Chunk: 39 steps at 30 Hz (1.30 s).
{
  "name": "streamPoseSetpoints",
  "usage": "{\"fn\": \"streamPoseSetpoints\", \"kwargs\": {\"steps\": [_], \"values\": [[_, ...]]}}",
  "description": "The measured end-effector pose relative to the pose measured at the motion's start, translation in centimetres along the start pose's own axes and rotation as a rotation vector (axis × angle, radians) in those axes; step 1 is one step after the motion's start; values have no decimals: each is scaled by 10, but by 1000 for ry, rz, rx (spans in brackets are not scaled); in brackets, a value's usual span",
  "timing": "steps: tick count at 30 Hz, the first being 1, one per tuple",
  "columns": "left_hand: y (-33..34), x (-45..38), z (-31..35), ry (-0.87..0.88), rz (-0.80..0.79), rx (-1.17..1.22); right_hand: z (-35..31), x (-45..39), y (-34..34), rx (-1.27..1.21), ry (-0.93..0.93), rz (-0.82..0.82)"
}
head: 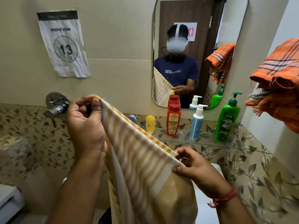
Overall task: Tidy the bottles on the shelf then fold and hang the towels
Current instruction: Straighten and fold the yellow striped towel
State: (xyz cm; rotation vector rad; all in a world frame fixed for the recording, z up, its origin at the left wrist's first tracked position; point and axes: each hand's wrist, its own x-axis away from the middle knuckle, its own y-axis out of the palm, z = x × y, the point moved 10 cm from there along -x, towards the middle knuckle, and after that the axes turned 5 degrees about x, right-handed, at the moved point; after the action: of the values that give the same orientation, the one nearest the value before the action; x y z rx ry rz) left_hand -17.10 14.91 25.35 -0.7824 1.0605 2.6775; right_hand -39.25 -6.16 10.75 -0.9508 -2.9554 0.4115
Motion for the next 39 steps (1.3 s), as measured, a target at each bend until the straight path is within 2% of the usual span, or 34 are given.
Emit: {"fn": "streamPoseSetpoints", "kwargs": {"steps": [2, 4, 9, 13, 15, 19, 22, 25, 27, 31, 34, 36, 39], "values": [[-3, 0, -3, 2, 12, -32, 0, -2, -6, 300, -10, 34], [-6, 1, -6, 5, 18, -51, 7, -5, -11, 423, 26, 78], [-11, 0, -5, 17, 46, -84, 33, -4, -28, 555, 135, 180], [-14, -1, -8, 12, 47, -95, 27, -3, -30, 596, 74, 222], [-9, -3, -16, -19, -26, -122, 18, -1, -27, 529, 37, 231], [32, 24, -34, -93, -439, -363, -15, 3, -15, 325, -69, 229], [66, 78, -51, -284, -844, -397, -50, 4, 1, 448, -178, 229], [86, 137, -67, -364, -1265, -500, -79, 9, 15, 600, -330, 224], [88, 153, -75, -397, -1367, -543, -87, 12, 21, 610, -382, 192], [88, 152, -80, -294, -1384, -662, -84, 13, 16, 670, -384, 256], [87, 152, -82, -269, -1373, -609, -81, 14, 13, 629, -369, 268], [84, 142, -81, -253, -1260, -535, -76, 13, 9, 571, -332, 242], [64, 101, -84, -204, -898, -533, -55, 11, -10, 417, -192, 191]]}}
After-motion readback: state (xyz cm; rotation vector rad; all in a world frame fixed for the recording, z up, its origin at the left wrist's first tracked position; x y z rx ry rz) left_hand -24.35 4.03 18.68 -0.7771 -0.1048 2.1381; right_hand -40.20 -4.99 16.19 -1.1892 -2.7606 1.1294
